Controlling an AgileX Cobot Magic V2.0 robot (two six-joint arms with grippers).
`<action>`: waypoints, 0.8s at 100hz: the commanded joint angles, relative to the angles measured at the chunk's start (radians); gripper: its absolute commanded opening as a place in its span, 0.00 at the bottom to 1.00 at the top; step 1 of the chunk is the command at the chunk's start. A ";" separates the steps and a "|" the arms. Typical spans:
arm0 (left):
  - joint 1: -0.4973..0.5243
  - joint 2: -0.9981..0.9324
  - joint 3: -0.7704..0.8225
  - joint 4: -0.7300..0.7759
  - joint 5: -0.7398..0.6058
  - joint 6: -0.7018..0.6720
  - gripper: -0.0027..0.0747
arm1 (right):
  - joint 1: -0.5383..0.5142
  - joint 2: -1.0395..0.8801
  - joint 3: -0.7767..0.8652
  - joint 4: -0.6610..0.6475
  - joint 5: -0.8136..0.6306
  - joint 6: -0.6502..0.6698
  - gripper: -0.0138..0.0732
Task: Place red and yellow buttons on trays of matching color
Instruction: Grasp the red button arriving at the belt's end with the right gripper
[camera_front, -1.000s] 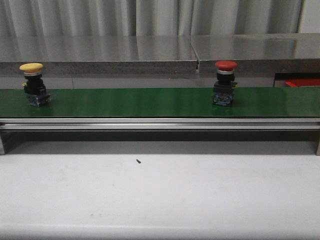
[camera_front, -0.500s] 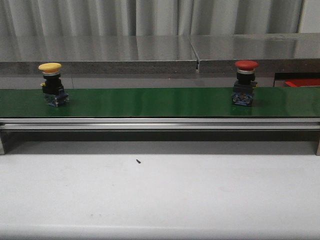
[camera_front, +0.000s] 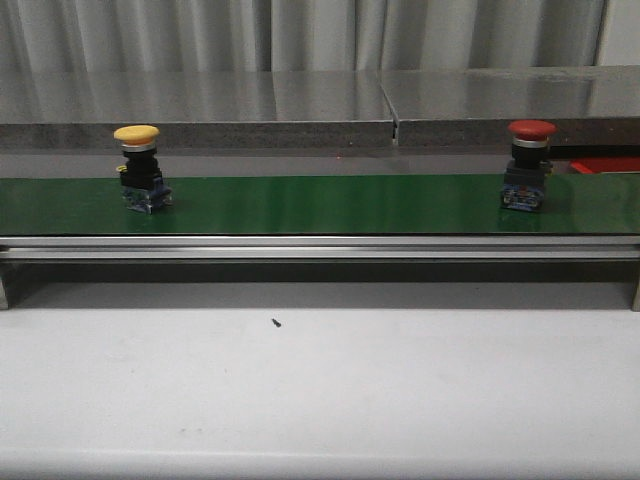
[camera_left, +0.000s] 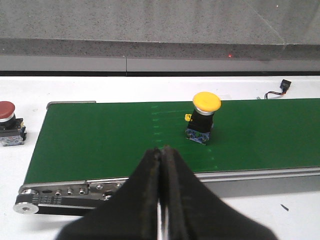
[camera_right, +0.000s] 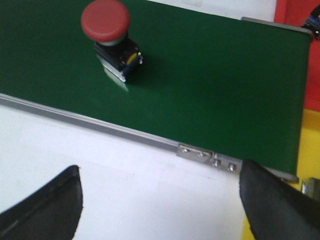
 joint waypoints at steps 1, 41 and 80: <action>-0.009 -0.004 -0.027 -0.024 -0.061 0.000 0.01 | 0.021 0.065 -0.097 0.025 -0.059 -0.019 0.88; -0.009 -0.004 -0.027 -0.024 -0.061 0.000 0.01 | 0.070 0.363 -0.356 0.019 -0.026 -0.027 0.88; -0.009 -0.004 -0.027 -0.024 -0.061 0.000 0.01 | 0.068 0.475 -0.467 -0.032 0.067 0.018 0.23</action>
